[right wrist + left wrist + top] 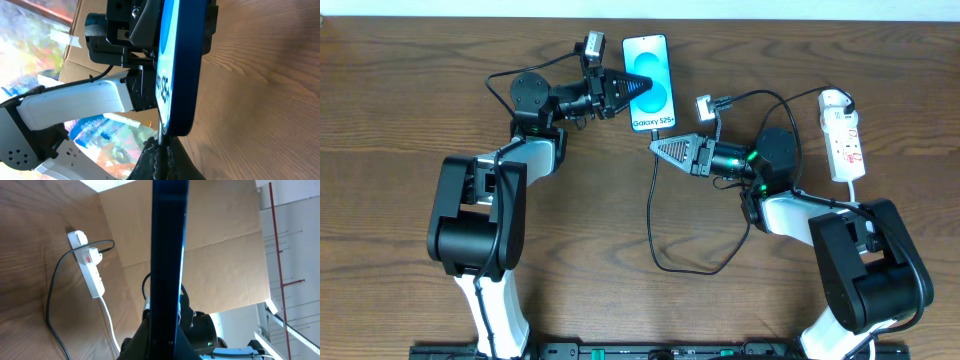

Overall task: Plug charger to phone and switch on socket
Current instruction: 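Push the USB-C plug up into the phone's port with the right gripper, then open the right gripper and pull it back from the plugged phone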

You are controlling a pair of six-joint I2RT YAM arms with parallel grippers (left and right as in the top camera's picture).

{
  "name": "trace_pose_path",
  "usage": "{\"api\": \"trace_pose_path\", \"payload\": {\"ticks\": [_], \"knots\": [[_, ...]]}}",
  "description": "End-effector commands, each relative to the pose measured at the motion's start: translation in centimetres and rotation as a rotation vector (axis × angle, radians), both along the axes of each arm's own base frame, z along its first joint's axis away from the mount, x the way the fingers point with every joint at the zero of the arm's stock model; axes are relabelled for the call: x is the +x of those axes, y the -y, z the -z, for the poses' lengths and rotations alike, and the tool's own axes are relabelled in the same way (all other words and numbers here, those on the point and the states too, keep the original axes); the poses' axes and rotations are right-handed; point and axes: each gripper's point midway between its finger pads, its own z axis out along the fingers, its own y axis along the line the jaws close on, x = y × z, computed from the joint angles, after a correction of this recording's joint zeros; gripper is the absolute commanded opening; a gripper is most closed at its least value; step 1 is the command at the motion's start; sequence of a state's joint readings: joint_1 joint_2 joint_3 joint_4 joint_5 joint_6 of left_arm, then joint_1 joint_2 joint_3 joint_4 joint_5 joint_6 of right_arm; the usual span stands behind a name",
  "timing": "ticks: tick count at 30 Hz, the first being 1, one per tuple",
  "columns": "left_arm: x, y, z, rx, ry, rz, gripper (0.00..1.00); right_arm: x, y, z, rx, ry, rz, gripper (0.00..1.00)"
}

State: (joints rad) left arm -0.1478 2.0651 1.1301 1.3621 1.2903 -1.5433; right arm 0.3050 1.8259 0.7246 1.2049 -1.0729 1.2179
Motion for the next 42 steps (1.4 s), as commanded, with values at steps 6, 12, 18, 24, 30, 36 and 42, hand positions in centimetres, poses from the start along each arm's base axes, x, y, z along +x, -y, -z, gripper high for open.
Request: {"api": "trace_pose_path", "payload": {"ticks": [6,12,18,24,30,36,42], "knots": [[-3.5,1.0,0.2,0.058,0.061,0.182,0.07,4.5,2.2,-1.0,0.027,0.028,0.226,0.01],[-3.4,1.0,0.2,0.056,0.061,0.175,0.07,2.7,1.5,-1.0,0.002,0.111,0.117,0.01],[-2.8,0.9,-0.1,0.043,0.057,0.14,0.07,-0.9,2.1,-3.3,0.022,0.333,-0.062,0.42],[-1.9,0.7,-0.3,0.028,0.047,0.089,0.07,-4.3,2.7,-4.0,0.008,0.347,-0.241,0.99],[-1.6,0.1,-0.3,0.026,0.027,0.077,0.07,-5.2,3.9,-4.3,-0.025,0.331,-0.295,0.99],[-1.6,0.1,-0.3,0.022,-0.005,0.082,0.07,-3.7,7.1,-3.9,-0.058,0.301,-0.234,0.99],[-1.6,0.1,-0.2,0.022,-0.014,0.086,0.07,-2.1,10.2,-3.7,-0.076,0.288,-0.146,0.99]]}}
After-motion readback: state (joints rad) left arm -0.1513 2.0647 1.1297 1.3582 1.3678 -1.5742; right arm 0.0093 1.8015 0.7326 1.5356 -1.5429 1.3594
